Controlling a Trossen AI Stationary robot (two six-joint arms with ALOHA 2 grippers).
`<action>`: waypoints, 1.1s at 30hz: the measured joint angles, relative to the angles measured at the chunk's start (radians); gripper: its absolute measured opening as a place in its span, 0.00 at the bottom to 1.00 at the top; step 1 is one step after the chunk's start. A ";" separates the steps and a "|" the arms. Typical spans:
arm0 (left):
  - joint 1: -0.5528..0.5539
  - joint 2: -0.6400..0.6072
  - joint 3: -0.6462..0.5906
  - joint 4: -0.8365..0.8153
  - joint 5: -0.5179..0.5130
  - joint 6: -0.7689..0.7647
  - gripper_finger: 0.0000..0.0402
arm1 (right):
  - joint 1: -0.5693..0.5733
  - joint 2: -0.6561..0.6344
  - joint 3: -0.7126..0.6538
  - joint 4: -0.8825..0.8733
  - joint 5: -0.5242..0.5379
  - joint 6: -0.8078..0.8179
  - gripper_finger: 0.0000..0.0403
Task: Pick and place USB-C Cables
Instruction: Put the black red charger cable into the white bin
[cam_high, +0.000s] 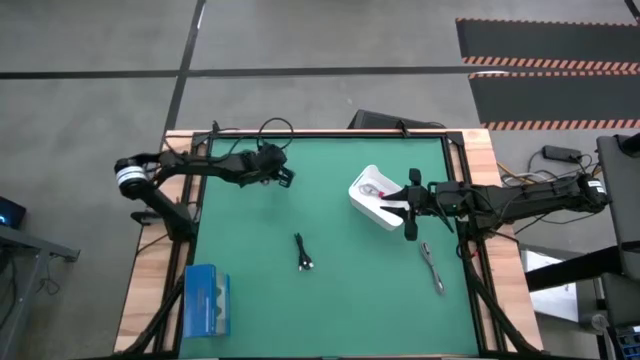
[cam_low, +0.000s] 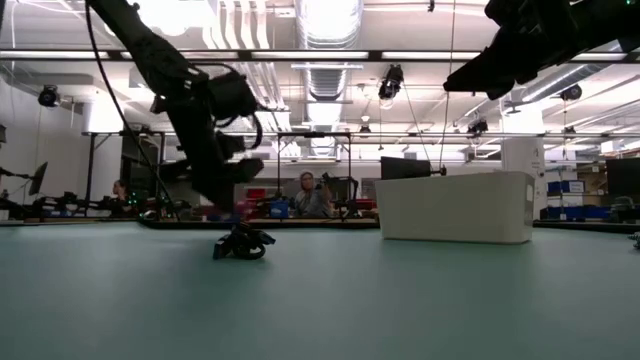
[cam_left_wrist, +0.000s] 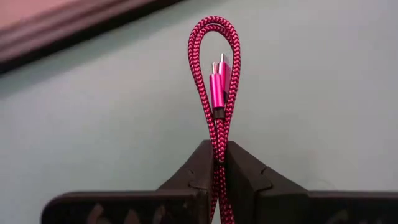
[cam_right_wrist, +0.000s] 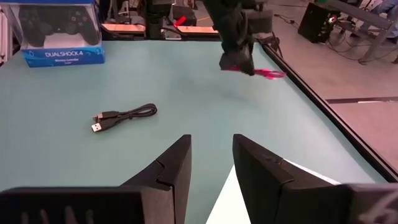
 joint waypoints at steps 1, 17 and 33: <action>-0.011 -0.020 0.000 0.007 -0.001 0.017 0.03 | 0.000 0.000 0.000 0.000 0.000 0.000 0.27; -0.304 -0.254 -0.003 0.365 -0.010 0.275 0.02 | 0.000 0.000 -0.019 0.032 0.000 0.000 0.27; -0.555 -0.225 -0.004 0.707 0.000 0.445 0.02 | 0.001 0.010 -0.077 0.315 -0.139 0.029 0.27</action>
